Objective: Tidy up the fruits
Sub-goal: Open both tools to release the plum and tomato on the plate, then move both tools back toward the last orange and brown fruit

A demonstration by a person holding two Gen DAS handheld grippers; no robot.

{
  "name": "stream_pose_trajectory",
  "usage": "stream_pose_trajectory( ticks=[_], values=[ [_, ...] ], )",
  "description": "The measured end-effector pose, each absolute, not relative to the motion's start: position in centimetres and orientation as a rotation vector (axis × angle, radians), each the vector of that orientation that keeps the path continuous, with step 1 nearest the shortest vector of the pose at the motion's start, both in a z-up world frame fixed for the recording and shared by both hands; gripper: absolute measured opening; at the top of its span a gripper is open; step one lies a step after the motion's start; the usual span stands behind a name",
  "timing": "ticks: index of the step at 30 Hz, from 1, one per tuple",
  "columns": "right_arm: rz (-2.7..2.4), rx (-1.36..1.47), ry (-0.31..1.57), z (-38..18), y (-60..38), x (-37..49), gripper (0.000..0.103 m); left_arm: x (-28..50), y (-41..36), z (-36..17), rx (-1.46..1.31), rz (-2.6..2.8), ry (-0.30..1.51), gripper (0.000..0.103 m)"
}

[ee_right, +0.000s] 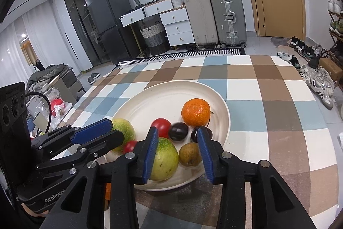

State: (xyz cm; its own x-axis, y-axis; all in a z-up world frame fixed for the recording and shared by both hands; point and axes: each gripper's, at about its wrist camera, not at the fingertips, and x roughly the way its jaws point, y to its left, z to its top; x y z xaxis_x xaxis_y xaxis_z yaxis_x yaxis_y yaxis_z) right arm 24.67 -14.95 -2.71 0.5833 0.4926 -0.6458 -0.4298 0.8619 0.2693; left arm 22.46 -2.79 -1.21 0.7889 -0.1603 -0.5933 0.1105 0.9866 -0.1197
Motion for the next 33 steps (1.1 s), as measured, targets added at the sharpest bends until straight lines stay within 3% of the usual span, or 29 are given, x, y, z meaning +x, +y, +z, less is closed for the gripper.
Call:
stream_pose_trajectory(
  ticks=[5,8,12,15,18,33],
  values=[
    [0.526,0.076,0.764,-2.4,-15.2,24.3,0.050,22.2,-2.4,-1.0,-0.082,-0.133,0.649,0.031],
    [0.512,0.061,0.759,-2.3,-15.3,24.0,0.059,21.7,-1.7,-0.7,-0.108,-0.115,0.638,0.052],
    [0.513,0.057,0.740,-2.0,-15.5,23.4,0.086,20.5,-0.5,-0.1,-0.135,-0.099,0.612,0.084],
    [0.523,0.057,0.734,-1.9,-15.6,23.0,0.093,19.6,0.1,0.1,-0.141,-0.090,0.601,0.089],
    [0.523,0.064,0.745,-2.1,-15.8,22.8,0.100,18.9,0.6,0.1,-0.146,-0.072,0.607,0.102],
    [0.540,0.058,0.768,-2.2,-16.2,20.5,0.102,14.0,-0.2,-0.8,-0.086,-0.068,0.632,0.102]
  ],
)
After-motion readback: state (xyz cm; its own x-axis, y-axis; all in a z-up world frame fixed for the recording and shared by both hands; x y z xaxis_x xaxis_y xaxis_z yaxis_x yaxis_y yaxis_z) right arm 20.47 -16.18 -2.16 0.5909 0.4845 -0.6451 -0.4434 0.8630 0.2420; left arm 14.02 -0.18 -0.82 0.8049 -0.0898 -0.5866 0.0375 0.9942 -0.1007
